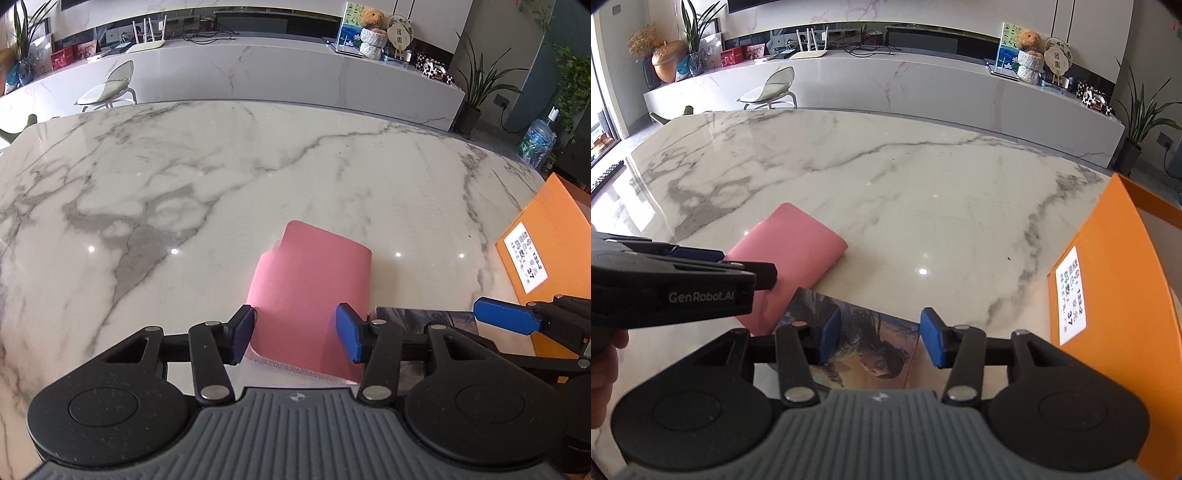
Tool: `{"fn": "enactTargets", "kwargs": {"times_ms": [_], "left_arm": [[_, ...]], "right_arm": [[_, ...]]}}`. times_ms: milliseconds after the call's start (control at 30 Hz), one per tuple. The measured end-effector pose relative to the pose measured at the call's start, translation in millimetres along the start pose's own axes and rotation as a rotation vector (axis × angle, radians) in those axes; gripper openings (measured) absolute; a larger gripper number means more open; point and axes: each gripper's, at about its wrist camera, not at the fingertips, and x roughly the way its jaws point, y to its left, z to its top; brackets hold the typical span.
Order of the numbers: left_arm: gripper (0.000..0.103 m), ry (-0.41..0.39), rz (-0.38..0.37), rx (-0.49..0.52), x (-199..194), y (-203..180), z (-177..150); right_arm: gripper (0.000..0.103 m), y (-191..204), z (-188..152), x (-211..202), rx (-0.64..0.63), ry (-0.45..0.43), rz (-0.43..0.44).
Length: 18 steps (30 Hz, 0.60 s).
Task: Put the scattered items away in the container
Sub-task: 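Lower left tool over the pink wallet while right tool lowers over photo card box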
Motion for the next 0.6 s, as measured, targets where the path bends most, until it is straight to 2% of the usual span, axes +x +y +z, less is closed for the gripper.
{"fn": "enactTargets", "kwargs": {"times_ms": [133,333,467,533,600], "left_arm": [[0.057,0.01,0.014,0.01,-10.2,-4.0,-13.8],[0.055,0.025,0.037,0.005,-20.2,-5.8,-23.8],[0.055,0.025,0.075,0.042,-24.6,-10.3,-25.9],[0.055,0.027,0.076,0.04,-25.1,-9.5,-25.0],[0.055,0.015,0.074,0.043,-26.4,-9.8,-22.3]], "right_arm": [[0.05,-2.0,-14.2,-11.9,0.022,0.021,0.018],[0.051,-1.6,-27.8,-26.0,0.017,0.036,-0.008],[0.05,-1.7,-37.5,-25.6,0.005,0.112,-0.018],[0.05,-0.5,-39.0,-31.4,-0.017,0.083,-0.023],[0.057,2.2,-33.5,-35.5,-0.059,0.037,-0.021]]}}
